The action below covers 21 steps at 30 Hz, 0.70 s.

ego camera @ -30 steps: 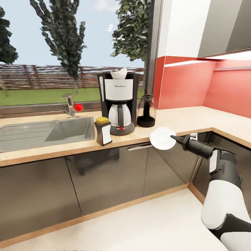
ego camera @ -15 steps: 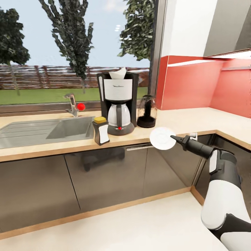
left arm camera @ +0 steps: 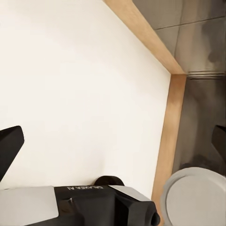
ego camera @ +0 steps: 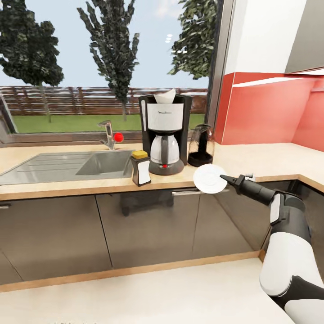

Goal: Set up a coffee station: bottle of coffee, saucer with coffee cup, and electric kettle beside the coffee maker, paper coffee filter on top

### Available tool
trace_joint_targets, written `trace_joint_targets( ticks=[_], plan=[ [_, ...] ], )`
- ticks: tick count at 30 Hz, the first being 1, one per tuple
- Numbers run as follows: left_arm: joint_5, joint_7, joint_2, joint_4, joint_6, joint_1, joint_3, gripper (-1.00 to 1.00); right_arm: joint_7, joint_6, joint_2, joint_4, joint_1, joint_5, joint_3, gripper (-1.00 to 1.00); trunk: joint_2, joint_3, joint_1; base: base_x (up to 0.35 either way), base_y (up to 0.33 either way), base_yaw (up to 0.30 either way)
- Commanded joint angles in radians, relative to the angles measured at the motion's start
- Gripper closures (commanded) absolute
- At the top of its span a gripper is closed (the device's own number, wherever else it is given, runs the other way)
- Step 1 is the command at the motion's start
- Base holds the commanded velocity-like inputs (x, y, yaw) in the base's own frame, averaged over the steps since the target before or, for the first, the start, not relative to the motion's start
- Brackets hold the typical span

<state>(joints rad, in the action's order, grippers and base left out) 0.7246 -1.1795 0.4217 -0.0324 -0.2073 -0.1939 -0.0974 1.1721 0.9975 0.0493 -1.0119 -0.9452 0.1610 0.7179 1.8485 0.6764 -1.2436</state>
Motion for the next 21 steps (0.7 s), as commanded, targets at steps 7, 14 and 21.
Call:
trace_joint_targets(
  ticks=[7, 14, 21],
  plan=[
    [0.010, -0.003, -0.001, 0.000, -0.010, -0.001, -0.008, -1.00, 0.012, 0.009, 0.000, -0.001, -0.001, 0.008, 0.004, 1.00, 0.001, 0.000, 0.000, 0.000, -0.001, 0.119],
    [0.010, -0.003, -0.003, 0.000, -0.010, -0.001, -0.008, -1.00, 0.012, 0.010, 0.000, -0.001, -0.001, 0.008, 0.005, 1.00, 0.001, 0.000, 0.000, 0.000, 0.000, 0.005],
    [0.010, -0.002, -0.003, 0.000, -0.010, -0.001, -0.008, -1.00, 0.006, 0.012, -0.003, 0.006, -0.001, 0.008, 0.000, 1.00, 0.001, 0.000, 0.000, 0.000, 0.000, 0.000]
  ],
)
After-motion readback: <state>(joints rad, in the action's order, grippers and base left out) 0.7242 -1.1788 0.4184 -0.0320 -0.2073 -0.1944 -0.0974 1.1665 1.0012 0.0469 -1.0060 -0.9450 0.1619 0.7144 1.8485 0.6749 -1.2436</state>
